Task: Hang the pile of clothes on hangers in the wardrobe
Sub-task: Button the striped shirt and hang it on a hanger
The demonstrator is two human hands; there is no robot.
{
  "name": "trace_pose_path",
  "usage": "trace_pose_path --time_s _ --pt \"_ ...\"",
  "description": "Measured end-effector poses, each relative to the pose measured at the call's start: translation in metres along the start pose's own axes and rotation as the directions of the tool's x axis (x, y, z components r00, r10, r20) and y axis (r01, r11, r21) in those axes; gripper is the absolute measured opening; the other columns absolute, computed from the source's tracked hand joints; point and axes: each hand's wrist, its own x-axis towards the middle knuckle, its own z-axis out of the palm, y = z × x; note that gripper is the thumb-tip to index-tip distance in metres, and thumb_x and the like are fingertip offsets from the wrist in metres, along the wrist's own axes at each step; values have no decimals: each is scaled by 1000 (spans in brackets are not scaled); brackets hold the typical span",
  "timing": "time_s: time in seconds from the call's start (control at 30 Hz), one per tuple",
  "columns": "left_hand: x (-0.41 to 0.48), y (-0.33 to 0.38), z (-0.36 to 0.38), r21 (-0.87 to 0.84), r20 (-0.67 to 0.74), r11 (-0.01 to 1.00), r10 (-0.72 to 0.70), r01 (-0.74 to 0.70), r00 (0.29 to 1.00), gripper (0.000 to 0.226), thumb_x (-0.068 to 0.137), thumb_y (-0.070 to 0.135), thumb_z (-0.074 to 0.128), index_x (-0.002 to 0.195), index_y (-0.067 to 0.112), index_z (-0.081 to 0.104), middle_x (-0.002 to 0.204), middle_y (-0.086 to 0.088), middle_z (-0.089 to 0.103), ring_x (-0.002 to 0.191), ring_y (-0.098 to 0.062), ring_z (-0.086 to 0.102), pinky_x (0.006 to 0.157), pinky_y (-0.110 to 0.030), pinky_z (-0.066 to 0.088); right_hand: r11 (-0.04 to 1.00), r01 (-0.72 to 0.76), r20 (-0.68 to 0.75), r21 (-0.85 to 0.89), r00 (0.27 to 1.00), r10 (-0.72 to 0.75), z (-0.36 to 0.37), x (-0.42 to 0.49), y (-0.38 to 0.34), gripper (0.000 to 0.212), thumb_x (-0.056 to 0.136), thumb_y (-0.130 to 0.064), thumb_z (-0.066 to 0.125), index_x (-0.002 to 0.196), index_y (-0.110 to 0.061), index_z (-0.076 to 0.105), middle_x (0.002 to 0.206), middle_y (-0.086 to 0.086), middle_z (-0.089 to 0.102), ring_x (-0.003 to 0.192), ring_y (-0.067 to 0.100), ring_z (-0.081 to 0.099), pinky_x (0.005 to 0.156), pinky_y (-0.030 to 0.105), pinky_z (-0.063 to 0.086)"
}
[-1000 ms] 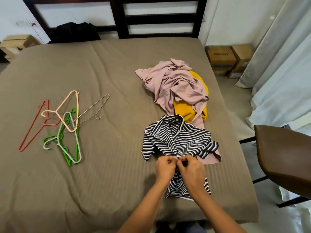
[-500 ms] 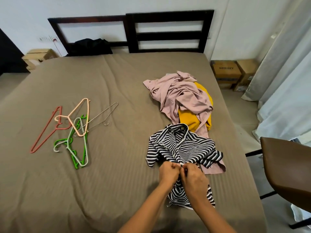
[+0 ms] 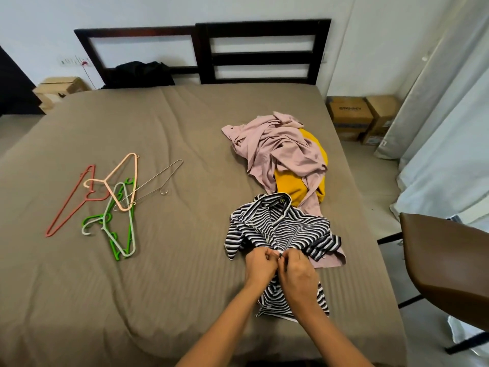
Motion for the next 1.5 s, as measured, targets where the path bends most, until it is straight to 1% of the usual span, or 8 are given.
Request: trace_pose_path --time_s 0.2,0.37,0.53,0.63,0.73,0.93,1.4,1.5 --pt "5 -6 1 -199 134 979 -13 40 991 28 95 16 48 68 20 56 67 3 56 69 -14 49 66 -28 38 685 -441 242 580 896 372 -15 10 -5 16 83 -4 65 69 -12 63 62 -1 62 56 6 52 59 25 45" --pt "0 -14 3 -349 164 937 39 21 986 25 100 14 41 78 18 53 79 0 56 77 -12 49 76 -30 41 138 -854 774 502 514 369 -25 32 9 20 87 2 55 70 -7 62 52 -1 55 49 9 49 44 17 38" --pt "-14 -10 -2 -82 153 960 277 -267 948 23 99 16 42 77 19 46 71 10 48 67 -6 44 70 -29 36 872 -438 367 219 865 343 -20 58 15 30 85 -35 65 92 -8 54 85 2 57 83 21 55 68 28 39" --pt "-22 -12 5 -85 130 955 295 -286 947 23 98 13 44 77 23 43 69 14 47 64 1 43 68 -26 35 935 -324 667 -144 666 333 -5 81 2 32 81 -36 68 78 -8 52 78 7 52 75 21 52 63 27 37" --pt "-22 -24 9 -170 132 976 163 -140 978 21 95 24 49 74 29 48 64 16 54 64 0 46 70 -29 41 753 -652 788 -85 419 451 8 86 11 21 73 -6 72 65 -7 53 59 8 50 50 19 49 47 25 39" --pt "0 -16 -10 -335 116 927 -138 170 984 15 96 22 53 81 20 58 72 6 60 63 -6 55 55 -15 43 407 -710 671 574 693 263 -6 66 15 22 75 14 66 69 -7 61 64 1 62 64 13 57 63 16 46" --pt "19 18 -17 -631 259 740 -81 232 962 9 86 10 67 87 5 60 73 -4 69 60 -6 65 53 -19 52 459 -588 554 666 802 223 -19 55 21 27 72 9 73 67 -9 53 49 -11 44 48 3 40 47 15 36" --pt "19 14 -18 -618 181 763 -96 189 979 8 82 5 70 83 6 63 73 -6 68 62 -10 64 54 -19 53 241 -625 558 743 776 293 -18 51 20 14 75 -3 74 75 -3 60 66 8 58 64 17 53 61 24 45"
